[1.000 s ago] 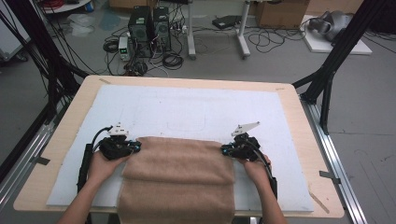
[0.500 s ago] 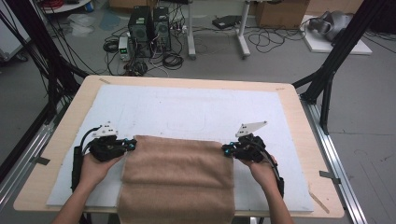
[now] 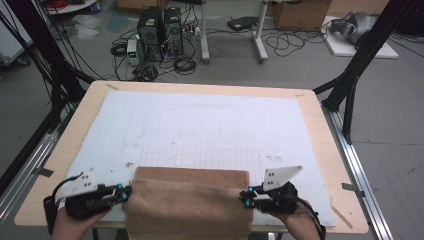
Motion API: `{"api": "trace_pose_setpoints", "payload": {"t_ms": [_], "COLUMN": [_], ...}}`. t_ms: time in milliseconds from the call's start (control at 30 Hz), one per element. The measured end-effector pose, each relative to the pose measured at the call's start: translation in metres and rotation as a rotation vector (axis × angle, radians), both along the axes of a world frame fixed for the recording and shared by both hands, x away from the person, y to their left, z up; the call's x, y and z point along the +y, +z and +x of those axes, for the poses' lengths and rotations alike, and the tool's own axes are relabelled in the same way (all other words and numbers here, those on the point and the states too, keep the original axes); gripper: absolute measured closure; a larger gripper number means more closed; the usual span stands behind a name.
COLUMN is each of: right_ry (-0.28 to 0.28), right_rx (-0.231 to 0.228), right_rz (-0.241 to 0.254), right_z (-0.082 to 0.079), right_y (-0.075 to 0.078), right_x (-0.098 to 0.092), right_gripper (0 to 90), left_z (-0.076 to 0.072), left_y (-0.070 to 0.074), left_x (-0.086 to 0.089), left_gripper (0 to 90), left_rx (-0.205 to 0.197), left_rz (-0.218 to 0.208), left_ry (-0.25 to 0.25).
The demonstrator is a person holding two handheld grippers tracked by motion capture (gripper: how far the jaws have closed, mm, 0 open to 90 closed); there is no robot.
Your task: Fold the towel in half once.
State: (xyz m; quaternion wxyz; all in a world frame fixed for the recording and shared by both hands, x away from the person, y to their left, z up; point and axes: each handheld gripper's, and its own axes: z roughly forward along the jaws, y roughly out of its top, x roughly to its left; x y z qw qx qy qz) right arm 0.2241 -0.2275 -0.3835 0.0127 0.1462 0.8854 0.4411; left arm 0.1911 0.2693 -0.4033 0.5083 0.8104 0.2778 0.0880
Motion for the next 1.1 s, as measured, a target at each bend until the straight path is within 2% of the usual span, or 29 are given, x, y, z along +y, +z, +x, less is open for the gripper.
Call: {"api": "trace_pose_setpoints", "payload": {"t_ms": [33, 100, 200, 267, 333, 433, 567, 633, 733, 833, 933, 1100], "right_ry": [0.014, -0.006, -0.073, -0.107, -0.147, -0.211, -0.228, -0.235, -0.256, -0.274, -0.281, -0.270], "right_rx": [-0.002, -0.036, -0.051, -0.049, -0.042, -0.045, -0.030, -0.024, 0.001, 0.020, 0.042, 0.067], "right_rz": [0.016, 0.025, 0.015, 0.002, -0.018, -0.052, -0.077, -0.082, -0.103, -0.102, -0.100, -0.102], "right_z": [-0.003, -0.004, 0.011, 0.023, 0.036, 0.055, 0.074, 0.079, 0.085, 0.086, 0.087, 0.087], "right_y": [0.000, 0.001, 0.002, -0.001, -0.006, -0.014, -0.025, -0.033, -0.043, -0.051, -0.056, -0.060], "right_x": [0.000, 0.001, 0.003, 0.006, 0.007, 0.007, 0.008, 0.007, 0.006, 0.004, 0.003, 0.003], "right_gripper": [67.9, 64.0, 60.0, 57.7, 56.5, 52.5, 50.0, 48.8, 45.8, 42.6, 42.2, 43.4], "left_z": [-0.002, 0.003, 0.022, 0.036, 0.050, 0.071, 0.090, 0.096, 0.100, 0.107, 0.111, 0.110], "left_y": [0.001, 0.006, 0.013, 0.013, 0.009, -0.002, -0.018, -0.024, -0.029, -0.036, -0.041, -0.043], "left_x": [0.001, 0.000, -0.006, -0.012, -0.016, -0.020, -0.022, -0.022, -0.022, -0.021, -0.021, -0.020], "left_gripper": [70.1, 57.5, 52.1, 51.8, 52.0, 52.5, 51.4, 50.2, 49.0, 46.2, 46.6, 49.2], "left_rx": [0.011, -0.005, -0.023, -0.042, -0.044, -0.018, 0.019, 0.037, 0.042, 0.085, 0.126, 0.115], "left_rz": [-0.015, -0.026, -0.006, 0.029, 0.066, 0.100, 0.138, 0.152, 0.162, 0.188, 0.189, 0.182], "left_ry": [-0.012, -0.010, 0.023, 0.051, 0.080, 0.128, 0.127, 0.131, 0.151, 0.162, 0.157, 0.160]}}
